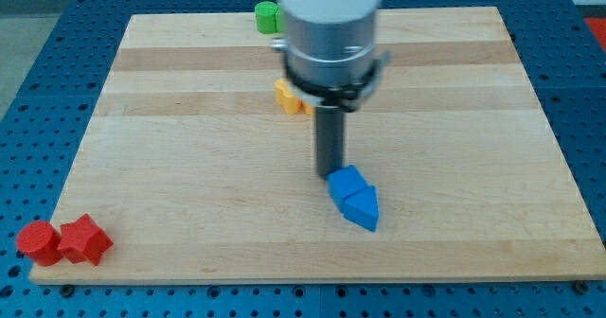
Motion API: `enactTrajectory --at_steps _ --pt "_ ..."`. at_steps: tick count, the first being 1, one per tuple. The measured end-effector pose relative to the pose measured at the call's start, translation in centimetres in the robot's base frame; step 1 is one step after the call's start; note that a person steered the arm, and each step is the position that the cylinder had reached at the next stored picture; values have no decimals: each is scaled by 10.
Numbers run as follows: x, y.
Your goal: Slide the blue triangle to the bottom right side of the board
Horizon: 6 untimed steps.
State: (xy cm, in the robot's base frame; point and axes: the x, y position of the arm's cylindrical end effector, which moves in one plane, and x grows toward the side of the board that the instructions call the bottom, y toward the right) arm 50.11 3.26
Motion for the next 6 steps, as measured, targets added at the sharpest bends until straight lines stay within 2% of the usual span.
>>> enactTrajectory --at_steps 1,2,3,4,6 --pt "0 -15" --pt "3 -56" --pt "35 -47" --pt "68 -8" --pt "57 139"
